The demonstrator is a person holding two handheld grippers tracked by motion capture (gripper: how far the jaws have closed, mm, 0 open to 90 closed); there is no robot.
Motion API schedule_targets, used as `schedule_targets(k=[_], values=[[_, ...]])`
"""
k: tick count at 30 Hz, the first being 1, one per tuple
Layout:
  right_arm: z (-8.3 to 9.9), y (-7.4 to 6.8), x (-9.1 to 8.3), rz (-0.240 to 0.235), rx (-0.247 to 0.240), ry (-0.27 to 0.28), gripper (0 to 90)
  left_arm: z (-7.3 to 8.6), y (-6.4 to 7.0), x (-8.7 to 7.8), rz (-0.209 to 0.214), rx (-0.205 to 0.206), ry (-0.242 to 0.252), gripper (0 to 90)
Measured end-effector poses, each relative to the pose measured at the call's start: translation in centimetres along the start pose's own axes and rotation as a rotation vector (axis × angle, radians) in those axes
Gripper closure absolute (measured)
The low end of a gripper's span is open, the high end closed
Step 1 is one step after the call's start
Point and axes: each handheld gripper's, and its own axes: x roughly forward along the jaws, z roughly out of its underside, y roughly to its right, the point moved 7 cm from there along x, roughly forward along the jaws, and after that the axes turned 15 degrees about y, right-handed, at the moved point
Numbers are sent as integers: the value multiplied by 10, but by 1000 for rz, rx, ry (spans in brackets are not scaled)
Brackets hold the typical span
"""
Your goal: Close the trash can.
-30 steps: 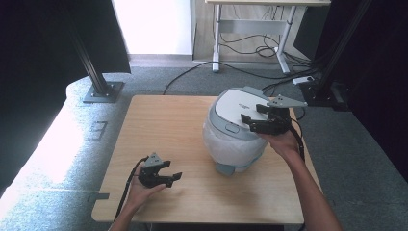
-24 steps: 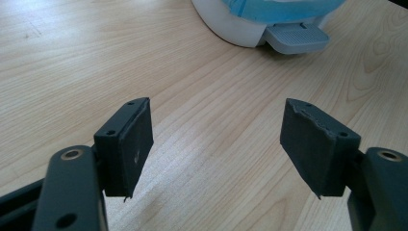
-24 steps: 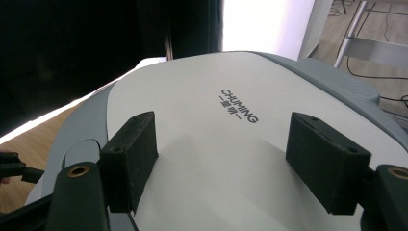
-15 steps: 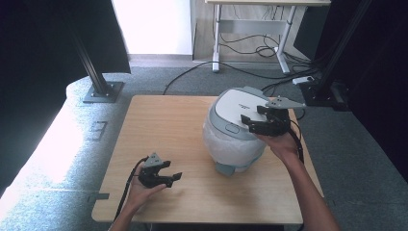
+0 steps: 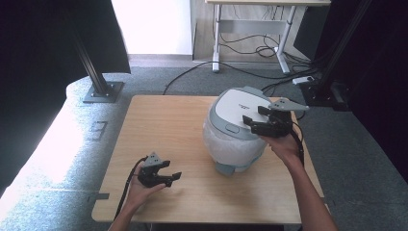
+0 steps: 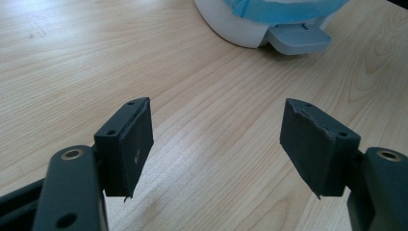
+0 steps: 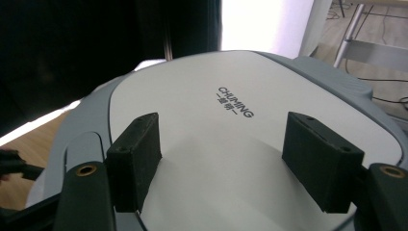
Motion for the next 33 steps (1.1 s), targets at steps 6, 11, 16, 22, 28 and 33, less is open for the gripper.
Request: schedule_targets(k=[6, 11, 16, 22, 28, 33], values=[[2, 5, -20, -11, 35, 39, 287, -1, -2, -2, -4, -4, 6, 270], [4, 5, -35, -10, 30, 50, 279, -2, 0, -2, -5, -3, 8, 270], [11, 11, -58, -2, 38, 66, 271, -1, -1, -2, -7, -4, 6, 270], [28, 20, -84, 23, 60, 87, 266, 0, -1, -1, -8, -4, 4, 270], [67, 25, -103, 68, 95, 92, 264, 0, -2, -2, -11, -5, 3, 269], [96, 29, -110, 86, 126, 72, 263, 0, -3, -2, -14, -8, 5, 269]])
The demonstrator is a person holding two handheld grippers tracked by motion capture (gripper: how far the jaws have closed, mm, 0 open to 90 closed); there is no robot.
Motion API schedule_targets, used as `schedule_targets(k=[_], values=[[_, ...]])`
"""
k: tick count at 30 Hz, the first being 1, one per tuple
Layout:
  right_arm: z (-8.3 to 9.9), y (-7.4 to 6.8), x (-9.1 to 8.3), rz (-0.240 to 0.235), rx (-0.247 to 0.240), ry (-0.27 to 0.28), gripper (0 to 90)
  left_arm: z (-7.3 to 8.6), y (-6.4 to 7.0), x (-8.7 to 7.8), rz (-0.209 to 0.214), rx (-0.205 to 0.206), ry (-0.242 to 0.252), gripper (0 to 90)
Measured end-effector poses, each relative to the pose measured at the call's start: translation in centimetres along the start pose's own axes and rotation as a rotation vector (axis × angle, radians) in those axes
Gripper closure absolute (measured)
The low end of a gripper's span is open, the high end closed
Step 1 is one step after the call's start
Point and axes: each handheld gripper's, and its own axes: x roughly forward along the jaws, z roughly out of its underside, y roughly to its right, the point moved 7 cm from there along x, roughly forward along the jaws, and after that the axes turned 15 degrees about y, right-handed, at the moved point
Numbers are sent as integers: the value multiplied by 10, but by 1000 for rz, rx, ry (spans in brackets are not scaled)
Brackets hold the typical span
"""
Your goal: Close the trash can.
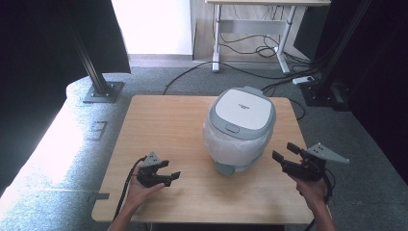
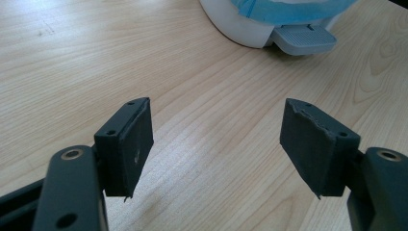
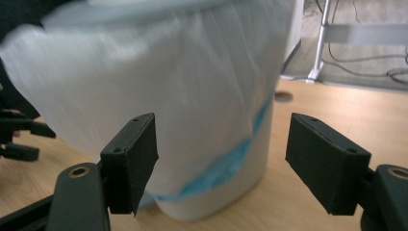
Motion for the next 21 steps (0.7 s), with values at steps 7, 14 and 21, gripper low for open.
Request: schedule_targets(k=[7, 14, 21], values=[[46, 14, -14, 33, 36, -42, 263, 1, -1, 0, -3, -3, -1, 269], [81, 24, -21, 54, 49, -107, 268, 2, 0, 1, -3, 0, -6, 269], [88, 25, -23, 59, 45, -114, 268, 1, -2, 0, -10, 2, -1, 267]])
